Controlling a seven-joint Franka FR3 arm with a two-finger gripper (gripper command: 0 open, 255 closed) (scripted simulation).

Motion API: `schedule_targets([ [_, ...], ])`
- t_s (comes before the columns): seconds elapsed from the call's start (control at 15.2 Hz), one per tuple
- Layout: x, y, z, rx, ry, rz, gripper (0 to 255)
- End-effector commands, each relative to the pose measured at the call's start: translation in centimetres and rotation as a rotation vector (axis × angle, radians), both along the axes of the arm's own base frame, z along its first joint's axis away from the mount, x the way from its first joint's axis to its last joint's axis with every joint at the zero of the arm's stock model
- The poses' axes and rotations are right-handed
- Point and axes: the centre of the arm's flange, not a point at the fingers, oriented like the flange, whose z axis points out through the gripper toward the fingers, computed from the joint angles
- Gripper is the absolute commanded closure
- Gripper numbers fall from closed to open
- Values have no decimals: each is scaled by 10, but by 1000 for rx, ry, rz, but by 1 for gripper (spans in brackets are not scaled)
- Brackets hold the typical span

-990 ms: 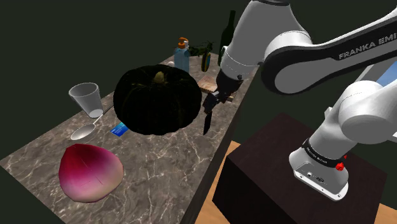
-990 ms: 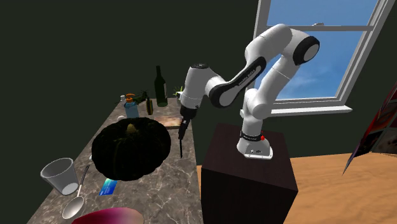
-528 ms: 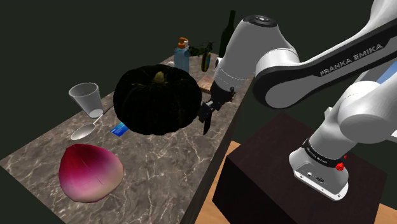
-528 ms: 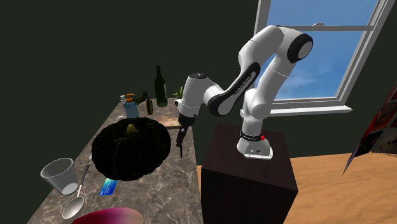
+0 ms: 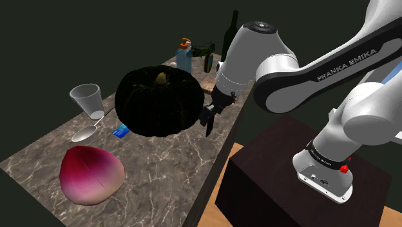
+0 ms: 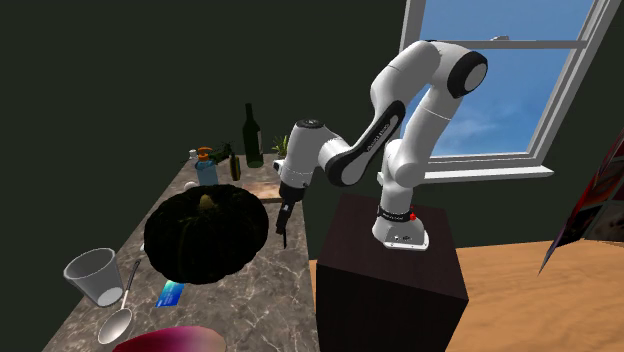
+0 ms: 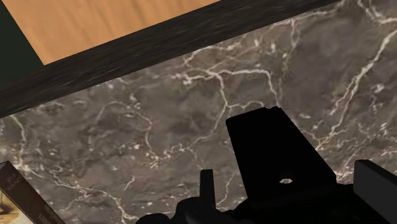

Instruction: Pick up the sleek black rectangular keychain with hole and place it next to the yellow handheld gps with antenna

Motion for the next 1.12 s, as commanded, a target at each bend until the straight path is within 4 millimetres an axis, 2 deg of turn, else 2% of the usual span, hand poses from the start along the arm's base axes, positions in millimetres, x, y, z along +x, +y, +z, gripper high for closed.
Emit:
schedule_targets([
  [0.0, 0, 0, 0, 0, 0, 0, 0],
  [0.07, 0, 0, 0, 0, 0, 0, 255],
  [0.66, 0, 0, 0, 0, 0, 0, 255],
  [1.06, 0, 0, 32, 0, 0, 0, 255],
])
